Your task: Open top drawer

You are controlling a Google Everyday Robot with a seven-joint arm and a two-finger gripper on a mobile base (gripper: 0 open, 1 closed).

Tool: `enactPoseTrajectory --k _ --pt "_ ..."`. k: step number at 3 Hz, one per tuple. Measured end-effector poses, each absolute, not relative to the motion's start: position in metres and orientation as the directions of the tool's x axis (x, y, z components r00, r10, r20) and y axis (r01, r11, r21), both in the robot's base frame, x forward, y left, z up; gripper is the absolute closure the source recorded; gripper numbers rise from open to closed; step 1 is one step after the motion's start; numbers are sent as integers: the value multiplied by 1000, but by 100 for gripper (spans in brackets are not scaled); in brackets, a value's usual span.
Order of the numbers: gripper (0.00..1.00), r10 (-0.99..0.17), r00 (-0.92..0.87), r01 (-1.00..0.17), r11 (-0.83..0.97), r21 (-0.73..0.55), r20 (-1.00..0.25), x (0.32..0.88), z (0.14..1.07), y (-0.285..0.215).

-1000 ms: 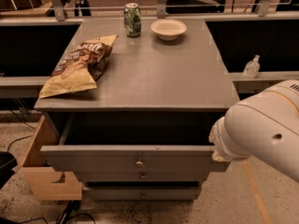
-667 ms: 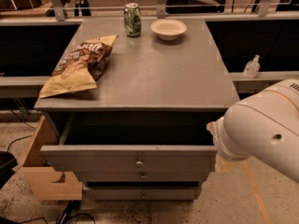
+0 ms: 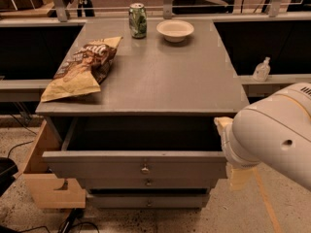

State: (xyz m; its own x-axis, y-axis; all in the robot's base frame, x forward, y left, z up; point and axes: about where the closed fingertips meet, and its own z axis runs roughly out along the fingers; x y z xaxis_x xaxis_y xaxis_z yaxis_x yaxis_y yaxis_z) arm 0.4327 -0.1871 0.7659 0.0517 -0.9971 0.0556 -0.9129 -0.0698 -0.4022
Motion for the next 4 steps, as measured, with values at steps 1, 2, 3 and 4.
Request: enactPoseTrajectory --k 1,2,3,4 --pt "35 -997 52 -913 -71 -401 56 433 765 -187" --pt "68 -997 55 -913 -71 -403 53 433 765 -186" --pt "91 -997 60 -909 -72 -411 42 436 765 -186" --pt "100 -996 88 -886 -90 -455 26 442 754 -191"
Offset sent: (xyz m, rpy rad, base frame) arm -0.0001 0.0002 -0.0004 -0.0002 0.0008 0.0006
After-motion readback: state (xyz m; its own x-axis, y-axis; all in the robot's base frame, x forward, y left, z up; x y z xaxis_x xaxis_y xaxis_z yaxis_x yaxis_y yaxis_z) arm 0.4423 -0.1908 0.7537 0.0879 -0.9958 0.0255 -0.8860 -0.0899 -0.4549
